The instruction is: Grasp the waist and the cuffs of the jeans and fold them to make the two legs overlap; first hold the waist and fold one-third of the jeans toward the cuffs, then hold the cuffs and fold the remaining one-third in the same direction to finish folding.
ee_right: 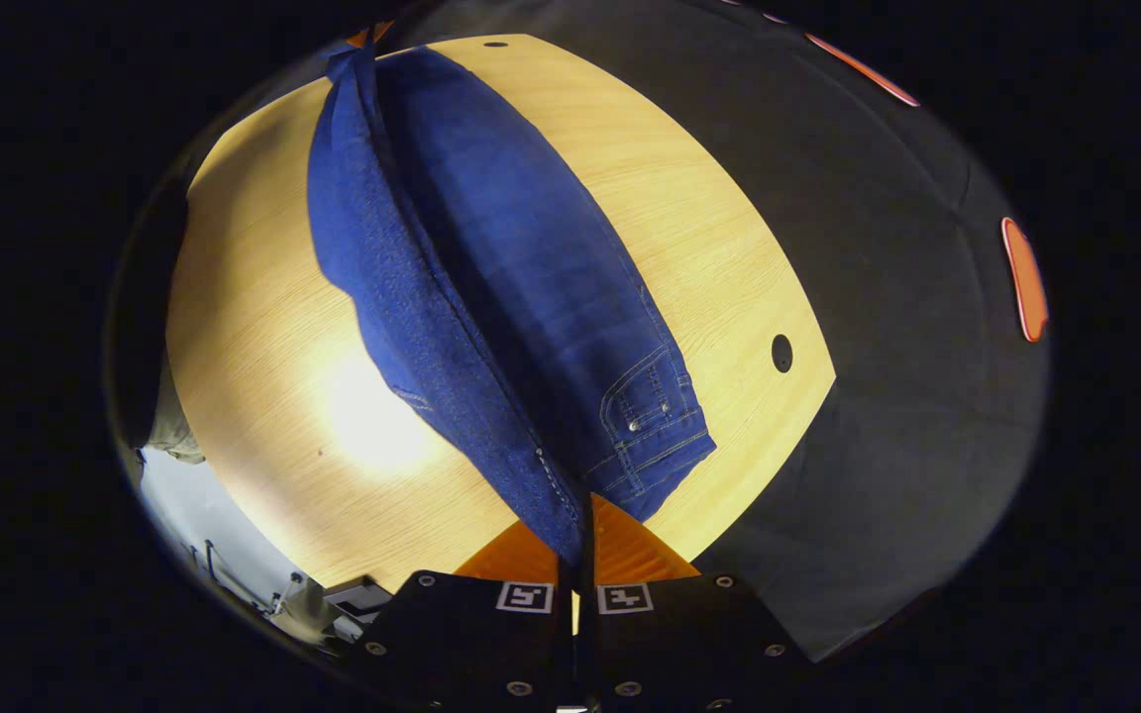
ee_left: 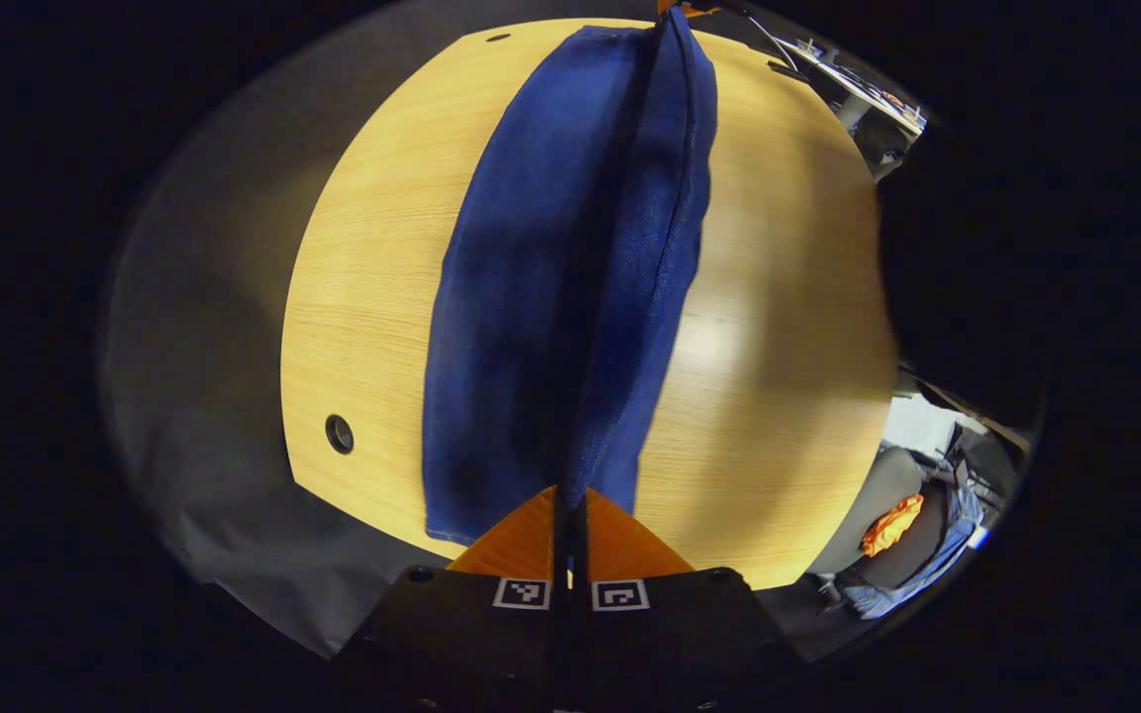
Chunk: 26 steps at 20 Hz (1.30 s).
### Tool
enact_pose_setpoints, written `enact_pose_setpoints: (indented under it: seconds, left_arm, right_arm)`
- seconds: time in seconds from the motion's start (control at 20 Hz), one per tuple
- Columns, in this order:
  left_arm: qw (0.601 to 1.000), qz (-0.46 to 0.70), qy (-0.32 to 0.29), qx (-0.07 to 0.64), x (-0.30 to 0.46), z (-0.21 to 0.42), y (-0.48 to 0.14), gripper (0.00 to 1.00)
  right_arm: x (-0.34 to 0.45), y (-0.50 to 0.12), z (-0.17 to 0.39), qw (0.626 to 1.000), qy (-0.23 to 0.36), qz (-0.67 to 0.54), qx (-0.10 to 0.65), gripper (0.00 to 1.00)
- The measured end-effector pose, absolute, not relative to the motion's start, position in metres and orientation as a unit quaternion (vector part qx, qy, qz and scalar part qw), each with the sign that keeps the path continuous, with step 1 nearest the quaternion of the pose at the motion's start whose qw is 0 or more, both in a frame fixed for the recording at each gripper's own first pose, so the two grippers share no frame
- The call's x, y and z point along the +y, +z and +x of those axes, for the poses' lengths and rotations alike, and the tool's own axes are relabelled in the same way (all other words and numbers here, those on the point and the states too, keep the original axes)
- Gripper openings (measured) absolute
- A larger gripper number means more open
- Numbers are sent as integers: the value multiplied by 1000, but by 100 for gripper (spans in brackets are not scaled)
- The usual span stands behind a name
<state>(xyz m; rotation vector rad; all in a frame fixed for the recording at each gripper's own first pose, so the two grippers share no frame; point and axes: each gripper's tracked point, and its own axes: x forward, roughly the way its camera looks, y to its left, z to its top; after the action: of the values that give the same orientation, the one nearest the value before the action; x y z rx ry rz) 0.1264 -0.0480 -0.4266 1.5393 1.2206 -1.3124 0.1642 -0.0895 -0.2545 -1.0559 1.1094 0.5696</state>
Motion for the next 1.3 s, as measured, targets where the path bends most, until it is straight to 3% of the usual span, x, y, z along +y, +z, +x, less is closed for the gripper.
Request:
enact_pose_setpoints:
  seconds: [0.15,0.35,0.4,0.45,0.55,0.6,0.65,1.0,1.3]
  left_arm:
    - [329,631,-537,452,-58,158,-445,1]
    - [292,649,-526,466,-61,181,-476,4]
    - [292,657,-516,466,-63,189,-477,8]
    - [304,667,-507,454,-65,201,-486,38]
    - [349,669,-494,431,-75,220,-481,96]
    - [379,663,-492,418,-83,225,-481,100]
    - [406,655,-490,407,-91,225,-479,100]
    - [608,536,-471,349,-155,197,-441,99]
    - [768,394,-391,320,-190,180,-380,99]
  right_arm:
    - [-84,-264,206,694,230,-454,510,2]
    - [-75,-283,254,721,180,-413,526,2]
    - [-72,-287,262,728,172,-406,525,9]
    - [-74,-291,272,736,157,-407,517,10]
    - [-75,-282,294,756,124,-407,498,55]
    - [-76,-272,305,770,108,-406,481,78]
    - [-75,-261,315,782,94,-404,465,100]
    - [-73,-171,323,849,23,-371,376,98]
    - [-70,-101,296,905,-1,-315,285,98]
